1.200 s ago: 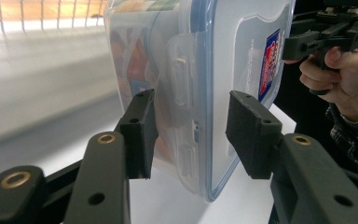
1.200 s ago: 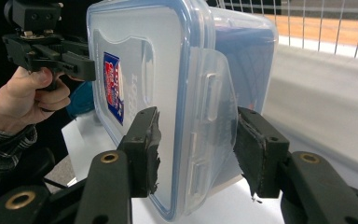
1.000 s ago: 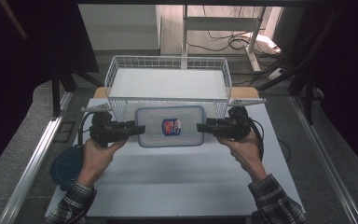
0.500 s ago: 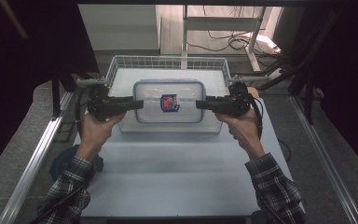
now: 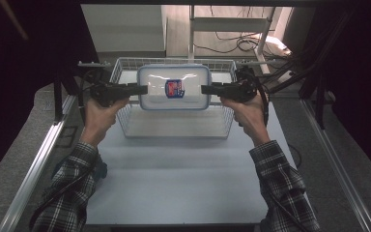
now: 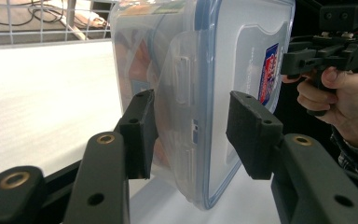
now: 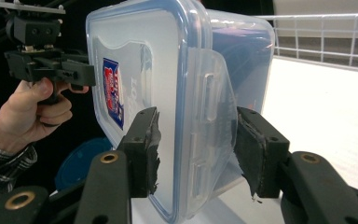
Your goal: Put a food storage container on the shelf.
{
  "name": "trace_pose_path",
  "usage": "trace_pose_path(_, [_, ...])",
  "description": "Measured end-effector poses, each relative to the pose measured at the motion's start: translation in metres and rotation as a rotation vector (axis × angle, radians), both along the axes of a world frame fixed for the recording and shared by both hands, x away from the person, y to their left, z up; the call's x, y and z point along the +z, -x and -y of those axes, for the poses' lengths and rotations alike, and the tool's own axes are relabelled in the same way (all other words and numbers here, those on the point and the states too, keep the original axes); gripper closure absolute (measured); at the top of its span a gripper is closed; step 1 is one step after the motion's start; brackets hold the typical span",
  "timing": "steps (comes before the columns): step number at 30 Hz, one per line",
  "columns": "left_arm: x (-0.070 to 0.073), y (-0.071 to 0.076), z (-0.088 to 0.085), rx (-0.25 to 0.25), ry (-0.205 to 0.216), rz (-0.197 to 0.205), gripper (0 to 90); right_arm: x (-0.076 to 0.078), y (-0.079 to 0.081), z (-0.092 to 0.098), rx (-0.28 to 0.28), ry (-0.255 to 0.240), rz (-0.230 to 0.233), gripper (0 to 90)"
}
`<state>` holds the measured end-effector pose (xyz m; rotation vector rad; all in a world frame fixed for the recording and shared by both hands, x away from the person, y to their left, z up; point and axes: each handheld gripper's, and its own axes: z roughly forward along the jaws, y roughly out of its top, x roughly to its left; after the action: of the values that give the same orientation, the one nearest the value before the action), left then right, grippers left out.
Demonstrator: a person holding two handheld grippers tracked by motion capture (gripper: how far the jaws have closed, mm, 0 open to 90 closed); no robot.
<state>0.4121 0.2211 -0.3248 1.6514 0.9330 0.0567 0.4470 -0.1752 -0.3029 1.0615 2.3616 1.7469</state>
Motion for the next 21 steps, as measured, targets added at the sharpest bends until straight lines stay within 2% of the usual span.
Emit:
trace_pose_path(4, [-0.001, -0.011, -0.001, 0.009, 0.015, -0.004, 53.0, -0.002, -0.009, -0.001, -0.01, -0.005, -0.007, 51.1])
trace_pose_path(7, [0.0, -0.017, -0.001, 0.015, 0.006, -0.015, 52.9, -0.004, -0.016, -0.002, -0.02, -0.011, -0.015, 50.8])
trace_pose_path(14, [-0.002, -0.024, -0.001, 0.017, 0.023, -0.023, 52.5, -0.005, -0.025, -0.004, -0.035, -0.014, -0.034, 49.7])
trace_pose_path(16, [-0.001, -0.024, -0.001, 0.018, 0.014, -0.02, 51.4, -0.004, -0.025, -0.006, -0.046, 0.005, -0.034, 48.0])
trace_pose_path(18, [0.001, -0.024, 0.003, 0.028, -0.019, -0.01, 47.8, -0.001, -0.023, -0.009, -0.056, 0.031, -0.019, 46.8])
trace_pose_path(19, [0.001, -0.024, 0.003, 0.028, -0.019, -0.01, 46.0, -0.001, -0.023, -0.009, -0.056, 0.031, -0.019, 46.8])
trace_pose_path(21, [0.002, -0.023, 0.005, 0.033, -0.05, -0.001, 45.8, -0.001, -0.022, -0.01, -0.057, 0.046, -0.003, 46.3])
